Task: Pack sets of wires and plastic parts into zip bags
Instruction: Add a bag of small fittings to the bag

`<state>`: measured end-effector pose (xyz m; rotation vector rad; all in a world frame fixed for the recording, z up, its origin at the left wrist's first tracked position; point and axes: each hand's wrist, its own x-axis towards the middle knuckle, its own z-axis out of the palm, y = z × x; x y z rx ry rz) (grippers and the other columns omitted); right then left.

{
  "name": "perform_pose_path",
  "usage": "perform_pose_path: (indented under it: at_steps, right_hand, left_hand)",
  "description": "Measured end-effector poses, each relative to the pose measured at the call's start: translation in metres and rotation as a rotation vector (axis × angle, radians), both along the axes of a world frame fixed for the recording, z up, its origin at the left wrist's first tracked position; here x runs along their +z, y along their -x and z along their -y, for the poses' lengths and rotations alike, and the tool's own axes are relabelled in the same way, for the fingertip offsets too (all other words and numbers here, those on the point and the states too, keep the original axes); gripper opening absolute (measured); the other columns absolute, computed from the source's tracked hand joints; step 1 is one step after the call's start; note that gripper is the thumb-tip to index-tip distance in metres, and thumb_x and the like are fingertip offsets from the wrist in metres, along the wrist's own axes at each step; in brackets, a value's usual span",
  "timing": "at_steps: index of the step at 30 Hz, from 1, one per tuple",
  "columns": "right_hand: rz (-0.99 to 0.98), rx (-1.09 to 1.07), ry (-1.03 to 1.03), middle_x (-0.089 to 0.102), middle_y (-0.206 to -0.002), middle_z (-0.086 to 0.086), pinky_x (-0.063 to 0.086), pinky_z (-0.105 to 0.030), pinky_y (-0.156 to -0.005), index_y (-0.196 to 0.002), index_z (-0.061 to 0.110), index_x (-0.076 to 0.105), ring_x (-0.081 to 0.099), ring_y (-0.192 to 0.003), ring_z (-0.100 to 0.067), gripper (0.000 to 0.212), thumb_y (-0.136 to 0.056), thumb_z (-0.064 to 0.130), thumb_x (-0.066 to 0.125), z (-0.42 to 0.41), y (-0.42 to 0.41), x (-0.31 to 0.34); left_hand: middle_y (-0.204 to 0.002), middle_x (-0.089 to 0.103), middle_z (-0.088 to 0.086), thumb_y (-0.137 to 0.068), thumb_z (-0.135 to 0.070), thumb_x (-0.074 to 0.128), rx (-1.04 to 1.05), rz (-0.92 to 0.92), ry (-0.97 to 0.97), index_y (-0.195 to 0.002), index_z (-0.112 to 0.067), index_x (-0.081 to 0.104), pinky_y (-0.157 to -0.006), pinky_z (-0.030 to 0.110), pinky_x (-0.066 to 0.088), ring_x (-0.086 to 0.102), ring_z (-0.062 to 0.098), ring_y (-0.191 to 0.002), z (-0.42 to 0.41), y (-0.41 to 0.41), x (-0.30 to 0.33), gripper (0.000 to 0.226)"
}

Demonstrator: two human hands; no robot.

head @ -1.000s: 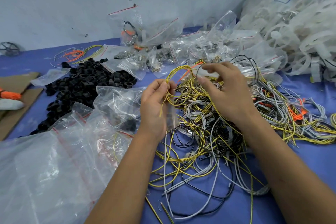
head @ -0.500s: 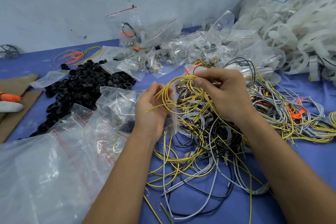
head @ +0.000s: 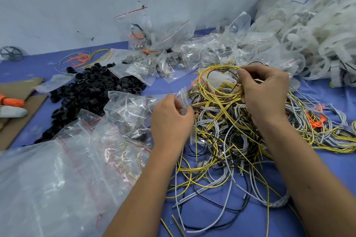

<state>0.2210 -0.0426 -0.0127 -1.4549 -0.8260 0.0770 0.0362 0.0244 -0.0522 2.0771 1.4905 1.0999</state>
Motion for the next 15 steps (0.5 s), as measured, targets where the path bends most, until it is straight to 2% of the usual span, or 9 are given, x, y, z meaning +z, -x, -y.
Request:
perform_pose_path:
  at_steps: [2,4,8,12,13,15]
  right_hand:
    - [0.044,0.001,0.031,0.072,-0.068,0.002,0.052,-0.031,-0.054,-0.088,0.02,0.079,0.065,-0.051,-0.012,0.006,-0.091,0.022,0.073,0.0,0.001,0.0]
    - [0.074,0.032,0.05,0.073,-0.069,0.001,0.053,-0.032,-0.056,-0.09,0.019,0.079,0.068,-0.054,-0.016,0.006,-0.09,0.022,0.074,0.001,0.002,0.001]
    - [0.183,0.133,0.095,0.07,-0.064,0.005,0.049,-0.024,-0.053,-0.088,0.018,0.079,0.067,-0.053,-0.012,0.006,-0.091,0.016,0.075,0.002,0.009,0.004]
    - [0.299,0.146,0.177,0.071,-0.068,0.009,0.055,-0.027,-0.06,-0.09,0.014,0.081,0.068,-0.06,-0.013,0.004,-0.09,0.014,0.076,0.005,0.015,0.005]
    - [0.32,0.152,0.193,0.069,-0.067,0.011,0.055,-0.027,-0.06,-0.089,0.013,0.081,0.068,-0.059,-0.013,0.005,-0.09,0.013,0.076,0.005,0.016,0.005]
    - [0.345,0.166,0.21,0.067,-0.064,0.014,0.054,-0.027,-0.059,-0.086,0.013,0.08,0.066,-0.055,-0.01,0.006,-0.09,0.01,0.076,0.006,0.018,0.007]
  left_hand:
    - [-0.068,0.063,-0.009,-0.087,-0.027,0.068,0.012,0.04,0.023,-0.075,-0.021,0.063,-0.067,0.033,0.048,0.061,0.016,-0.07,-0.001,0.002,0.001,0.015]
    - [-0.066,0.063,-0.008,-0.09,-0.022,0.066,0.005,0.103,0.075,-0.073,-0.019,0.065,-0.065,0.032,0.047,0.061,0.016,-0.068,-0.003,0.002,0.002,0.017]
    - [-0.06,0.063,-0.001,-0.088,-0.015,0.061,-0.019,0.247,0.14,-0.065,-0.016,0.064,-0.059,0.033,0.046,0.061,0.019,-0.064,-0.002,0.002,0.005,0.023]
    - [-0.058,0.062,-0.008,-0.088,-0.019,0.067,0.01,0.301,0.006,-0.065,-0.021,0.063,-0.058,0.018,0.045,0.061,0.009,-0.063,0.003,0.003,0.011,0.024]
    - [-0.058,0.062,-0.009,-0.088,-0.02,0.069,0.013,0.306,-0.031,-0.065,-0.021,0.063,-0.058,0.018,0.046,0.061,0.008,-0.061,0.004,0.002,0.013,0.023]
    - [-0.06,0.062,-0.008,-0.088,-0.019,0.07,0.007,0.307,-0.1,-0.068,-0.018,0.063,-0.062,0.03,0.052,0.061,0.008,-0.059,0.006,0.002,0.014,0.021]
